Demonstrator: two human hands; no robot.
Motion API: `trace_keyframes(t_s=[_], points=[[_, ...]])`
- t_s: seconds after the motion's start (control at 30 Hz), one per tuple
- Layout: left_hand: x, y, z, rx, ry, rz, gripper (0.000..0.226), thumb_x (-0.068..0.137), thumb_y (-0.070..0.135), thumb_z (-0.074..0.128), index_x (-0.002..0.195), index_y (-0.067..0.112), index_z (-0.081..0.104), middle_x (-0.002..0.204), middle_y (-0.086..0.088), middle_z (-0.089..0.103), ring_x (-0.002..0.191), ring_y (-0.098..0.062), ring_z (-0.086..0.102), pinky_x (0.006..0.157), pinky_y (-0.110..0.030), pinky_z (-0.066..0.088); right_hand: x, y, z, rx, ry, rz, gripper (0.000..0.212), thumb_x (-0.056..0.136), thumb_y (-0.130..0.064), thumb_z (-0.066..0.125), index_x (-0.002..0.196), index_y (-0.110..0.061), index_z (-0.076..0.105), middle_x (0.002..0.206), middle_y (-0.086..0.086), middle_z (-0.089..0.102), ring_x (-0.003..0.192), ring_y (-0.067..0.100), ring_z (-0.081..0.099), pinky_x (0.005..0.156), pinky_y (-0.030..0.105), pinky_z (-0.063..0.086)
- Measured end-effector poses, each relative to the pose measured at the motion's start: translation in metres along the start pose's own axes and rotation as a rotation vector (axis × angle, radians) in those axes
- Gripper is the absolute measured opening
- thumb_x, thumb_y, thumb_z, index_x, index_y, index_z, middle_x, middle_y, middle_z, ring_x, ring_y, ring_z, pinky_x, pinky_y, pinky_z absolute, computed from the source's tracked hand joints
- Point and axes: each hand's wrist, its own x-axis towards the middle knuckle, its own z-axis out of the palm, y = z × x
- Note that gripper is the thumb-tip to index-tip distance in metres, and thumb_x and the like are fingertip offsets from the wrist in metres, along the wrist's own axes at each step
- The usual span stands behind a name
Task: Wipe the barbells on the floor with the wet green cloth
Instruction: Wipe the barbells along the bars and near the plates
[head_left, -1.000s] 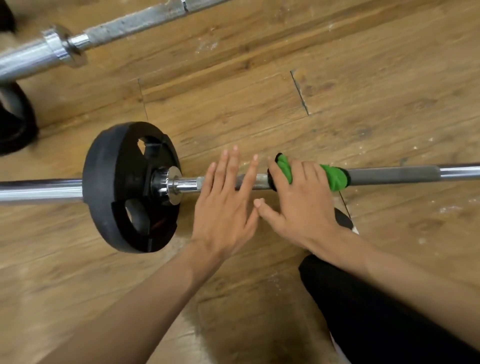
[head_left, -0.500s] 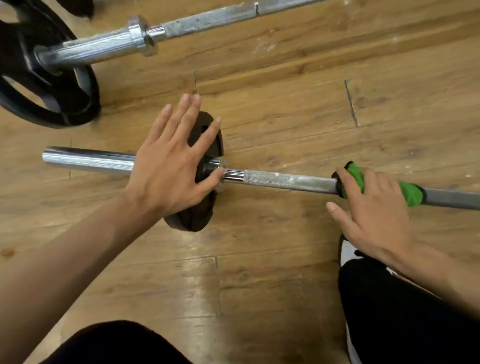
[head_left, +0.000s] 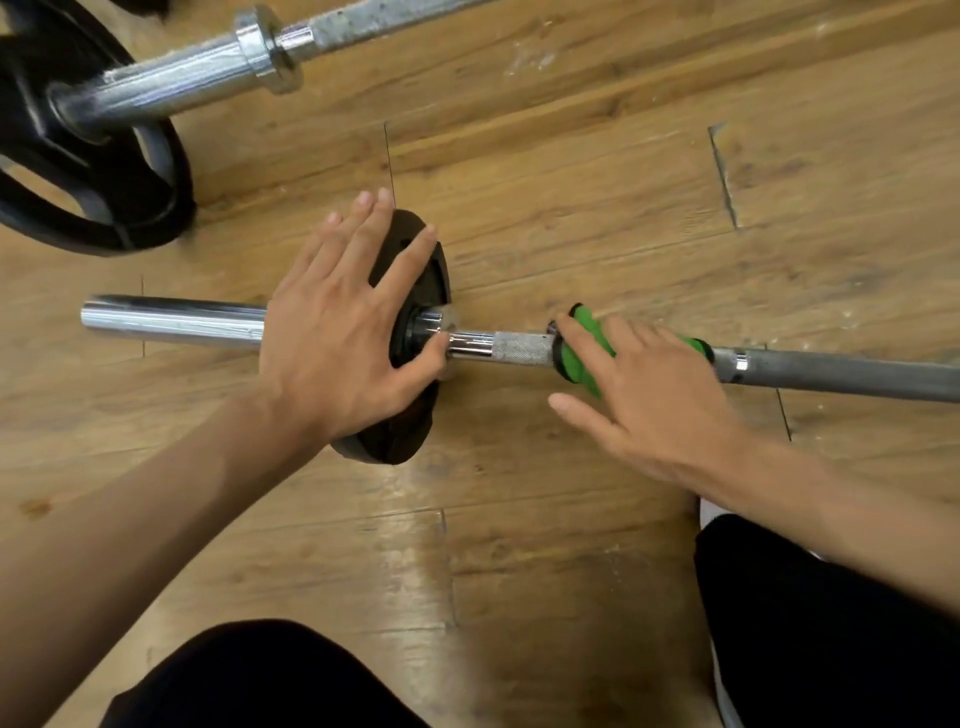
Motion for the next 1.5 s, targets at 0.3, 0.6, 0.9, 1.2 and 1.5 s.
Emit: trace_keyframes(t_s=[0.3,0.6,0.9,1.2,1.5], points=[[-0.029,0.010,0.007,-0.017,0.106,-0.026,0.078,0.088,0.053,0.054,0.151,0.006,0.051,0.163,-0.029,0.033,0.153,-0.042,0.031,0.127,-0.050,0.020,-0.035,0.023,-0.010,-0.053,-0.114,0.106,0.098,0.098,-0.078,0.013,0.143,-0.002,0.054,0.112,0.021,0.061,0.093,0.040,0.062,0.080,0.047,0.049],[-0.048,0.016,0.011,-0.021,0.152,-0.038,0.078,0.088,0.051,0.060,0.149,0.003,0.053,0.163,-0.028,0.033,0.154,-0.041,0.030,0.127,-0.051,0.023,0.055,-0.094,-0.010,-0.039,-0.231,-0.039,0.116,0.068,-0.077,0.006,0.157,-0.006,0.030,0.138,0.017,0.049,0.123,0.038,0.052,0.102,0.046,0.040],[-0.063,0.017,0.014,-0.030,0.171,-0.019,0.079,0.089,0.051,0.060,0.150,0.002,0.051,0.163,-0.027,0.032,0.154,-0.041,0.029,0.126,-0.053,0.025,-0.025,-0.011,0.000,-0.173,-0.176,-0.026,0.091,0.089,-0.067,0.036,0.150,0.000,0.043,0.126,0.023,0.060,0.104,0.039,0.061,0.084,0.048,0.053],[-0.062,0.015,0.013,-0.035,0.160,-0.003,0.083,0.087,0.054,0.059,0.152,0.002,0.049,0.163,-0.026,0.034,0.154,-0.039,0.030,0.127,-0.050,0.023,-0.016,-0.036,0.011,-0.197,-0.135,0.049,0.098,0.084,-0.066,0.040,0.148,0.007,0.041,0.119,0.028,0.055,0.097,0.040,0.053,0.080,0.049,0.044],[-0.005,-0.002,0.004,-0.078,0.075,0.014,0.083,0.089,0.059,0.051,0.154,0.008,0.045,0.162,-0.021,0.040,0.149,-0.038,0.039,0.122,-0.050,0.032,0.062,-0.090,0.008,-0.177,-0.096,-0.025,0.105,0.080,-0.061,0.054,0.159,0.002,0.026,0.118,0.018,0.053,0.101,0.034,0.053,0.084,0.045,0.045]])
